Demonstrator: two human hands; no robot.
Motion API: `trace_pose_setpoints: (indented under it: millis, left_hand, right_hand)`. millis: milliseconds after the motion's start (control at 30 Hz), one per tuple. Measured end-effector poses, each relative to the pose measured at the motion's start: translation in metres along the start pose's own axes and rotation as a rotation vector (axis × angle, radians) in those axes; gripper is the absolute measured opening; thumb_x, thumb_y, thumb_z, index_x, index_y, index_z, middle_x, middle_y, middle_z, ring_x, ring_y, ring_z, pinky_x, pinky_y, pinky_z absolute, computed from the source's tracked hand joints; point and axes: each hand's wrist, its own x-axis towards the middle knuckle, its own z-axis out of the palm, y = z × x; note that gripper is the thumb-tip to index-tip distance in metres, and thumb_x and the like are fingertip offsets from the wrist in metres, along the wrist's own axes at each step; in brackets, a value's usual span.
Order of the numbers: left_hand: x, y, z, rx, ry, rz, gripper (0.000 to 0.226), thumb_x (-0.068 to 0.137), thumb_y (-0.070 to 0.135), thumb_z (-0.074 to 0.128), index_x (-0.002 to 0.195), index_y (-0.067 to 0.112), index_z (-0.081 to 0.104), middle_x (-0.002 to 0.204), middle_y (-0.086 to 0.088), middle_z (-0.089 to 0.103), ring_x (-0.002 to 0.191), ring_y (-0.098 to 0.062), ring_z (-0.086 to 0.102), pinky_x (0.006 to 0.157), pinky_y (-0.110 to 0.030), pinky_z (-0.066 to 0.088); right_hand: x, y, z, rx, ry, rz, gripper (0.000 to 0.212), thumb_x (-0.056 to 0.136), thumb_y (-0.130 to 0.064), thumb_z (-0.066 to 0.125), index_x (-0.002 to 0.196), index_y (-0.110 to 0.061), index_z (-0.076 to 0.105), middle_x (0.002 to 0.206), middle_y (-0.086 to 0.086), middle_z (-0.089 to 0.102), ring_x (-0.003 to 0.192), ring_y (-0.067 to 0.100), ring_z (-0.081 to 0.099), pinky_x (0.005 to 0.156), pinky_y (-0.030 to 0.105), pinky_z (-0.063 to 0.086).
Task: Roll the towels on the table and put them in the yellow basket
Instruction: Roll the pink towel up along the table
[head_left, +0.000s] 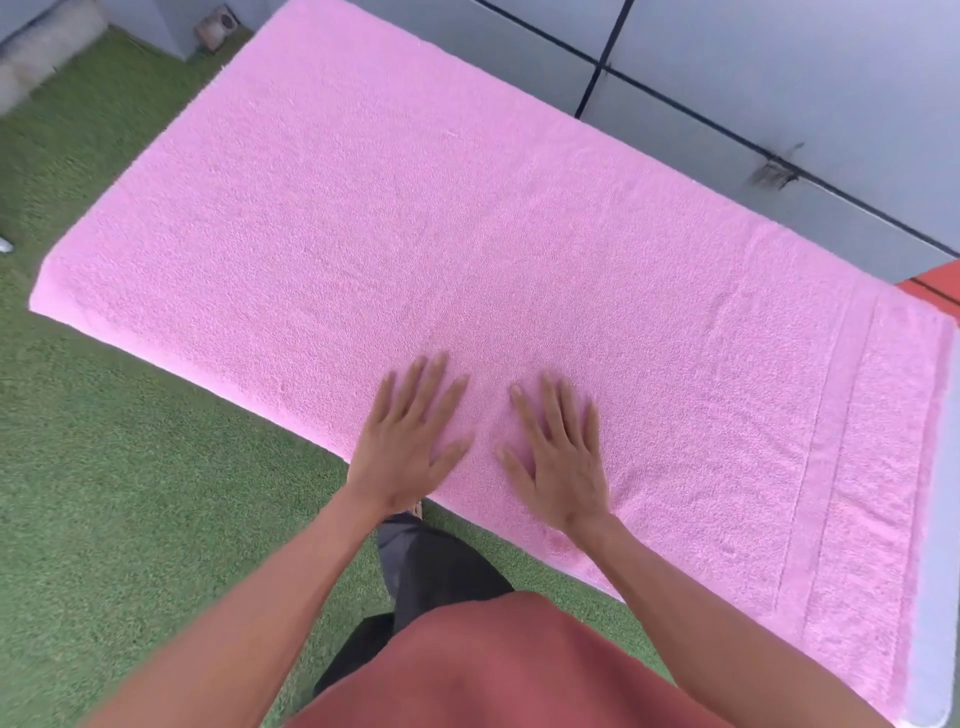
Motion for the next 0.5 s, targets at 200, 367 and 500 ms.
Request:
trace_pose_setpoints:
  millis: [200,367,500]
  left_hand:
    - [-0.031,0.021,0.005,0.017,0.003,-0.133,0.067,0.101,0.052,0.021,0.154,0.021,-0.005,0.161,-0.008,-0.014,0.148,-0.028,-0.01,0.119,-0.054,0.007]
    - [-0.03,0.1,0.02,-0.112,0.006,-0.118,0.06,0.104,0.046,0.016,0.153,0.023,-0.01,0.16,-0.003,-0.02,0.147,-0.024,-0.018,0.119,-0.049,-0.001]
    - [-0.051,0.16,0.043,-0.108,0.054,-0.227,0.062,0.103,0.046,0.015,0.154,0.017,-0.005,0.161,-0.006,-0.013,0.148,-0.025,-0.012,0.119,-0.046,0.003]
  right_hand:
    - [-0.025,-0.006,0.005,0.067,-0.032,-0.04,0.068,0.099,-0.057,0.027,0.154,-0.03,-0.002,0.16,0.004,-0.017,0.147,0.026,-0.019,0.119,0.052,-0.004]
    - [-0.051,0.054,0.005,0.11,-0.033,-0.087,0.061,0.101,-0.052,0.026,0.154,-0.032,0.003,0.16,-0.002,-0.018,0.146,0.018,-0.02,0.118,0.054,0.0]
    - [-0.111,0.141,0.003,0.032,-0.049,-0.051,0.061,0.101,-0.053,0.023,0.153,-0.034,-0.003,0.159,-0.004,-0.021,0.146,0.02,-0.021,0.118,0.055,-0.002]
